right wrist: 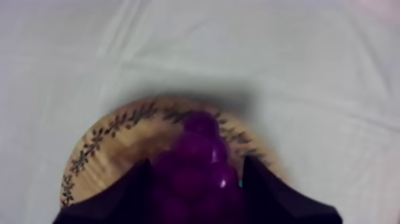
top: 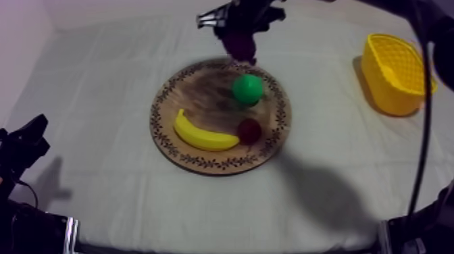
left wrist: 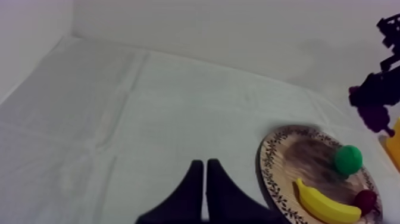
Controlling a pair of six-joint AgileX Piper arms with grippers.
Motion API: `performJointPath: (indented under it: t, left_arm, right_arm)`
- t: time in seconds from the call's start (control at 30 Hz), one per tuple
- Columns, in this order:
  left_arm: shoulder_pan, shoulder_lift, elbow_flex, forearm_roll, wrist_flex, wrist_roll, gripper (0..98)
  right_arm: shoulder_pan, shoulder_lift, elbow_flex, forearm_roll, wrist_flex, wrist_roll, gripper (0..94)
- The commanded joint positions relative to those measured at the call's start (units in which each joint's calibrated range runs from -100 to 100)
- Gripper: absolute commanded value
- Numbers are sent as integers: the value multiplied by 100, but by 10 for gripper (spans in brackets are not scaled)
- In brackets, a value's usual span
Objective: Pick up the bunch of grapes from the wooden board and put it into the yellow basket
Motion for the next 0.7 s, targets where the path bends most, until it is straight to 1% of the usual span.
performJointPath:
  t: [0.0, 0.27, 0.43, 0.67]
  left_arm:
    - [-1, 0, -4, 1, -3, 0, 1]
    - [-1, 0, -4, 1, -3, 0, 1]
    - [-1, 0, -4, 1, -3, 0, 1]
    - [-1, 0, -4, 1, -3, 0, 1]
  right_arm:
    - [155, -348, 140, 2, -82, 109, 376]
    - [784, -1242, 637, 45, -401, 550, 386]
    - [1196, -1708, 1031, 53, -728, 828, 392]
    - [1792, -2128, 1351, -15, -1084, 1254, 397]
